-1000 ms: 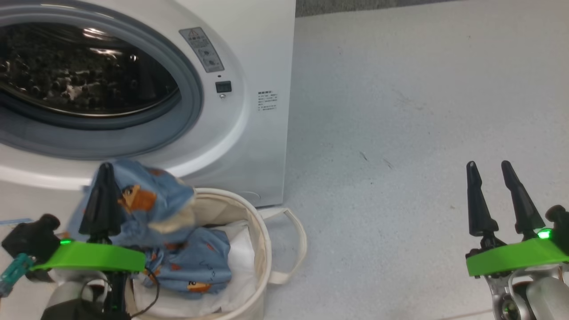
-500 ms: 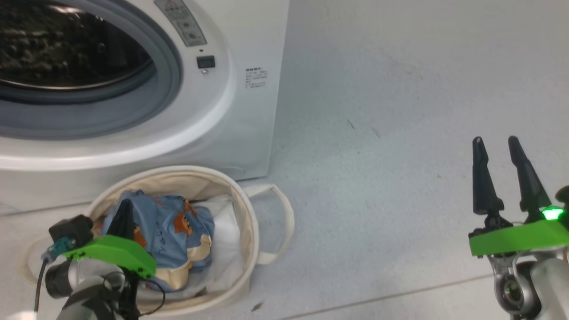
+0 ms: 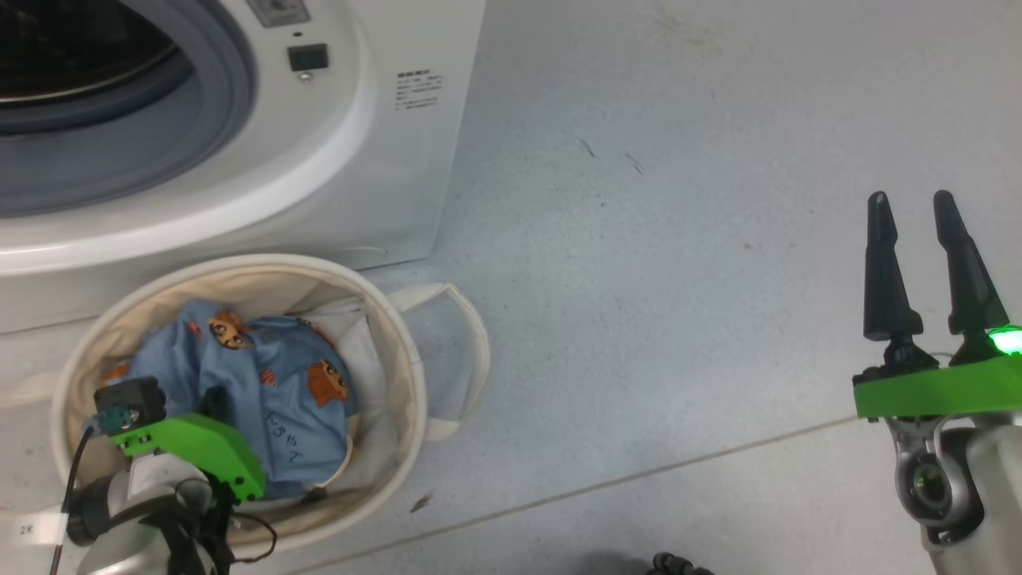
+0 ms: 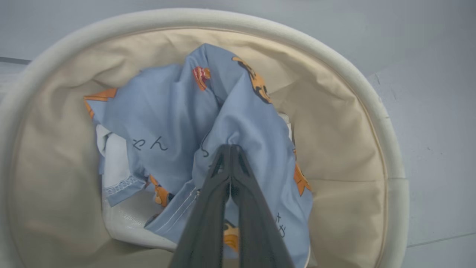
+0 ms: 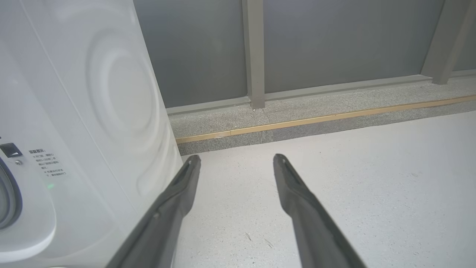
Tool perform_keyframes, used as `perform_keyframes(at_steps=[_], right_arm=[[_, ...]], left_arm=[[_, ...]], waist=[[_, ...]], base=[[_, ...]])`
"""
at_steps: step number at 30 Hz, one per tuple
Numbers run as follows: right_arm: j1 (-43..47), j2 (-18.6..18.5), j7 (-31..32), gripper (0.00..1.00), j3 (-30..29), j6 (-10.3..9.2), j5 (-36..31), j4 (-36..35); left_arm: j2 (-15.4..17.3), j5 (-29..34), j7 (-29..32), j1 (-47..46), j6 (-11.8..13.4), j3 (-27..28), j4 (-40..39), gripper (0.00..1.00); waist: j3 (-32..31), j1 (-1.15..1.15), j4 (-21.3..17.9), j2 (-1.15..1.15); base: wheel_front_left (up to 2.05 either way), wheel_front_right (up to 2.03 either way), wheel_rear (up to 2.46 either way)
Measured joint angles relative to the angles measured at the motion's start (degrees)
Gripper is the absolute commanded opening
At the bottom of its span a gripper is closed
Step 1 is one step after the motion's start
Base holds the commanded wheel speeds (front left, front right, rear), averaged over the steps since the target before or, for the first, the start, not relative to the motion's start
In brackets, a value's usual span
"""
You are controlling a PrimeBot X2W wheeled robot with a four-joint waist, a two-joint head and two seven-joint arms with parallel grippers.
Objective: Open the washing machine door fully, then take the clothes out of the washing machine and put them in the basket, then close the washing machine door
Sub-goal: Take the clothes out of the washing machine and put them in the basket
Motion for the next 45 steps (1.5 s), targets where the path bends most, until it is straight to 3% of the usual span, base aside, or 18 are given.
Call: perform_keyframes(at_steps=[8,9,10,19,22,28,35,45], right_arm=[[-0.62,0.04,0.0,1.0,-0.16,0.0,-0.01,0.0],[-0.62,0.04,0.0,1.0,-0.19,0.0,-0.02,0.01],[-0.62,0.03,0.0,1.0,-0.23,0.0,-0.02,0.03],[-0.51,0.2,0.0,1.0,0.46,0.0,-0.7,1.21],[-0.15,0.58,0.0,1.0,0.6,0.0,-0.81,1.86],[3.85,1.67,0.0,1.0,0.56,0.0,-1.58,3.46],[7.34,2.4,0.0,1.0,1.12,0.0,-2.61,4.63],[9.4,2.41,0.0,1.0,2.03,0.0,-3.16,5.43]], left_arm=[[0.25,-1.46,0.49,-0.1,0.27,0.67,0.55,0.01],[0.26,-1.46,0.01,-0.1,0.23,0.62,0.55,0.85],[0.25,-1.46,-0.38,-0.09,-0.01,0.43,0.56,1.0],[0.52,-0.37,-3.44,0.7,-1.67,-1.3,-0.65,1.0],[1.99,-0.16,-3.46,2.72,-1.72,-0.63,-6.2,1.0],[3.45,-1.14,-3.47,7.47,-1.81,6.72,-18.26,1.0],[4.88,1.33,-3.52,13.66,-2.16,11.29,-30.65,1.0],[5.32,1.65,-1.58,22.27,-1.52,13.19,-39.19,1.0]], waist=[[1.15,0.0,-0.8,0.0],[0.96,0.0,-0.69,0.0],[0.7,0.0,-0.53,0.0],[-3.79,0.0,1.19,0.0],[-6.16,0.0,1.84,0.0],[-11.64,0.0,3.48,0.0],[-18.19,0.0,5.16,0.0],[-23.95,0.0,6.6,0.0]], base=[[0.0,0.0,0.0],[0.0,0.0,0.0],[0.0,0.0,0.0],[0.0,0.0,0.0],[0.0,0.0,0.0],[0.0,0.0,0.0],[0.0,0.0,0.0],[0.0,0.0,0.0]])
